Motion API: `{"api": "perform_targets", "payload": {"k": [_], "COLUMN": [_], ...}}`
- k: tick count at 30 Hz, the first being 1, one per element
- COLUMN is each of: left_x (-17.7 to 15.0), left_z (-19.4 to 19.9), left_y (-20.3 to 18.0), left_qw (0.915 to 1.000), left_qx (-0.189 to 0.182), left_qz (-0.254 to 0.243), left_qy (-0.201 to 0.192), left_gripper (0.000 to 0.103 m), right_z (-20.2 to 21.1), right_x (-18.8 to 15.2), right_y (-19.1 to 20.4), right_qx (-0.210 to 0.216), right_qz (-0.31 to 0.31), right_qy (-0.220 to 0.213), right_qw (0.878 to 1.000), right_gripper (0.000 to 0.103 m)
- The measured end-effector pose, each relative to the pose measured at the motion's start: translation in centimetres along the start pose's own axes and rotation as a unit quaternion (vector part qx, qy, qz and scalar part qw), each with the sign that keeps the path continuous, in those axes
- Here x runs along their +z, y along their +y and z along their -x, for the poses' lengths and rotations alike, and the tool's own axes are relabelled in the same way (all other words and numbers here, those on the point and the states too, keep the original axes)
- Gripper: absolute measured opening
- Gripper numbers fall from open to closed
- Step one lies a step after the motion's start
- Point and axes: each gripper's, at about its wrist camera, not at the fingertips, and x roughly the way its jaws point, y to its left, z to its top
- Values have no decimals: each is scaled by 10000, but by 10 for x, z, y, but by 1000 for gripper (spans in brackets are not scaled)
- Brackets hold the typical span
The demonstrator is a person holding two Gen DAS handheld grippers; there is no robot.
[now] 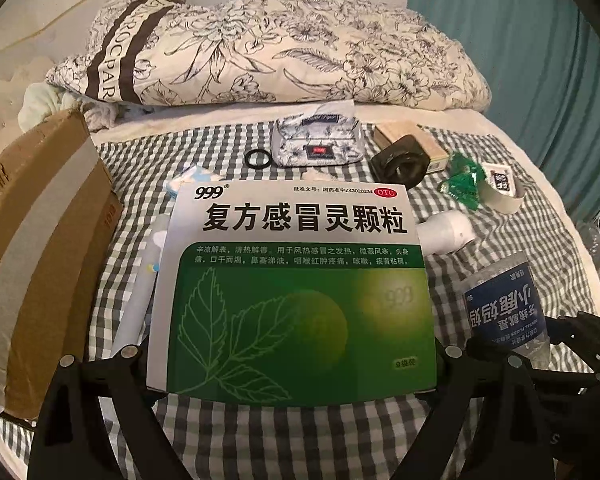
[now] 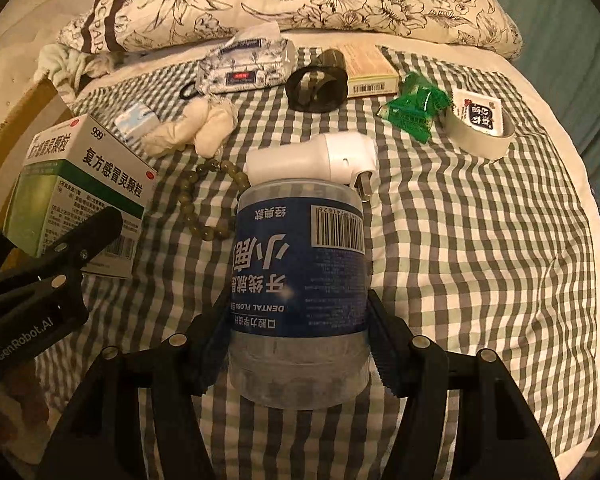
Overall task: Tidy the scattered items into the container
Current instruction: 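Carry the medicine box and the jar over the open cardboard box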
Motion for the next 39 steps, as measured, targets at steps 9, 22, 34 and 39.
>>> {"api": "perform_targets", "payload": {"k": [9, 22, 34, 39], "left_x": [-2, -9, -3, 5], "left_z": [36, 90, 120, 133], "left_y": [1, 10, 63, 90], "left_qw": [9997, 9990, 9982, 9981], "left_qx": [78, 204, 232, 278], "left_qz": [58, 106, 352, 364], "left_qy": [-209, -372, -435, -423], "left_gripper": [93, 93, 93, 93], "right_z": [31, 77, 104, 115], "right_x": [-9, -21, -11, -1], "right_y": [-3, 4, 51, 76], "right_qx": [154, 353, 496, 469], "right_qz": [-57, 14, 192, 178], "right_qy": [-258, -572, -726, -729], "right_qw": [9995, 9977, 9959, 9961], "right_gripper": [61, 61, 61, 61]}}
